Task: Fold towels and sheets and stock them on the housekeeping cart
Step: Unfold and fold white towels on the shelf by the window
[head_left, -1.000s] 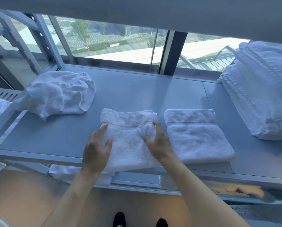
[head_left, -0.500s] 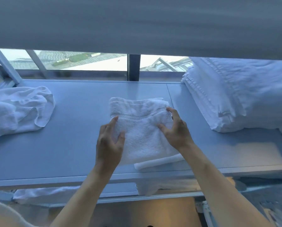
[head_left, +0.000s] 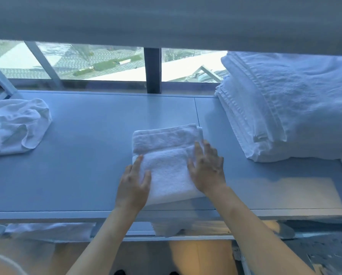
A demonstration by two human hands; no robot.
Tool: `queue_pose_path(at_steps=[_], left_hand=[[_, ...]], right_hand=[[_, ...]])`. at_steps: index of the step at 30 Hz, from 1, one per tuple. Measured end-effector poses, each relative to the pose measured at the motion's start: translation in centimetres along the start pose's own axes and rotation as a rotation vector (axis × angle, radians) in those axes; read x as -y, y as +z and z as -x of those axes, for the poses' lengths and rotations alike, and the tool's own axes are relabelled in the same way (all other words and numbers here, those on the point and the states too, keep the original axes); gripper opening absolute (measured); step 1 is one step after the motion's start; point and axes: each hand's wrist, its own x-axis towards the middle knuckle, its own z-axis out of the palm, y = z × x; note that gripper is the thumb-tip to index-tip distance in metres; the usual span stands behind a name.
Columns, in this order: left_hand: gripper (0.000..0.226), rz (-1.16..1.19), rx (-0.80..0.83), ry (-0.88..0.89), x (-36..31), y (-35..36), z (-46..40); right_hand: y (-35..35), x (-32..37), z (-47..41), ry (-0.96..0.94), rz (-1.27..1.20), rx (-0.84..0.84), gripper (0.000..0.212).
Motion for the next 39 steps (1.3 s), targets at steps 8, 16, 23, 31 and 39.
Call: queue_pose_path(at_steps=[8,16,23,31,39], left_hand=[[0.056,0.006,-0.028,0.036,-1.8,2.5,-1.1],[0.058,0.018,0.037,0.104,-6.6,8.1,-4.0],[0.059,0.027,0.129,0.122,-10.4,11.8,-5.8],[0.063,0.057,0.234,0.143,-8.9,10.1,-6.7],[0.061,-0.090,0.132,0.256,-4.0,1.0,-7.2]], right_hand=[[1.2,-0.2,-1.0,-0.233,-0.178,0.065,0.054],[0.4,-7.1,-3.2,-0.117,-0.141,0.061,0.056],[-1.3,-11.4,-4.8,-0.025,-0.126,0.058,0.056],[-1.9,-10.0,-5.0,-0.012,-0.106,0.065,0.056],[-1.3,0.6,-5.1,-0.109,-0.163,0.020,0.055]])
